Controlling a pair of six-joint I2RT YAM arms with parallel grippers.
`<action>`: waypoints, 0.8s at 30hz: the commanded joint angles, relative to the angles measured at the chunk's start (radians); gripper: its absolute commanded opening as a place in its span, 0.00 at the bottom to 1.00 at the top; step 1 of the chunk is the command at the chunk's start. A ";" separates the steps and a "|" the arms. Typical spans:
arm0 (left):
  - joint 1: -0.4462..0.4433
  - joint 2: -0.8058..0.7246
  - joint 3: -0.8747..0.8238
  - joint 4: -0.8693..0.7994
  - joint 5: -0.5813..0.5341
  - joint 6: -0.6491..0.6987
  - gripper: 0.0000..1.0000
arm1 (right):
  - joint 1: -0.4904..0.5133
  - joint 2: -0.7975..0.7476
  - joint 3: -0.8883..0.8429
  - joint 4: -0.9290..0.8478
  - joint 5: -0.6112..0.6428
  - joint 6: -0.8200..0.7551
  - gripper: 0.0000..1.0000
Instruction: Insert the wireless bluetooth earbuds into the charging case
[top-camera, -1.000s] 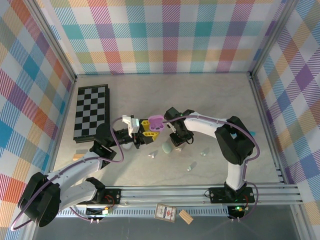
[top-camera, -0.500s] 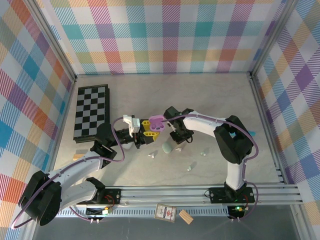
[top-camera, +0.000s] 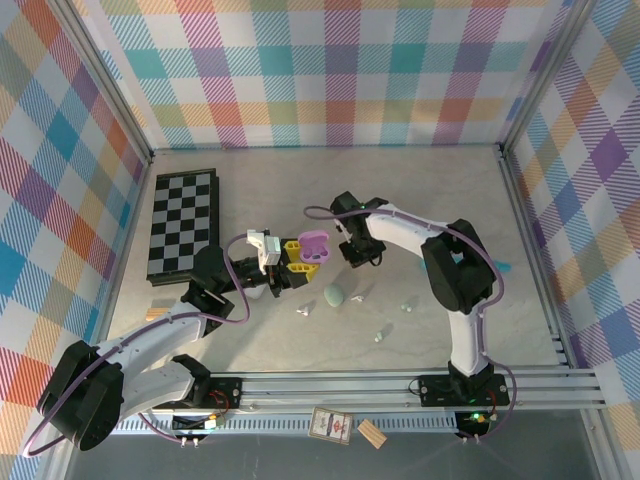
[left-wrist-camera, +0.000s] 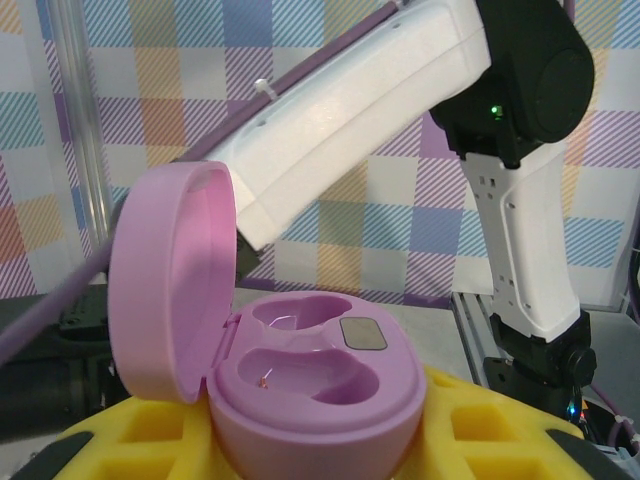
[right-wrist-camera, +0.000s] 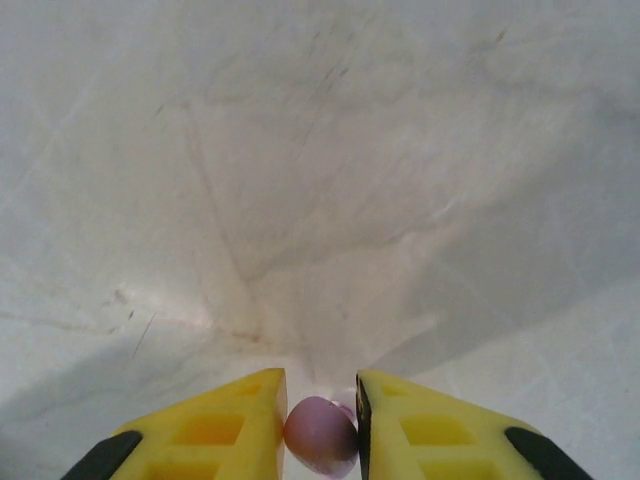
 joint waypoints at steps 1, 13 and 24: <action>0.013 -0.001 0.017 0.002 0.005 0.019 0.32 | -0.037 0.030 0.063 -0.085 -0.072 0.016 0.25; 0.013 0.014 0.016 0.011 0.004 0.018 0.32 | -0.115 0.126 0.173 -0.162 -0.153 0.110 0.28; 0.013 0.028 0.017 0.016 0.005 0.017 0.32 | -0.118 0.117 0.172 -0.120 -0.170 0.090 0.40</action>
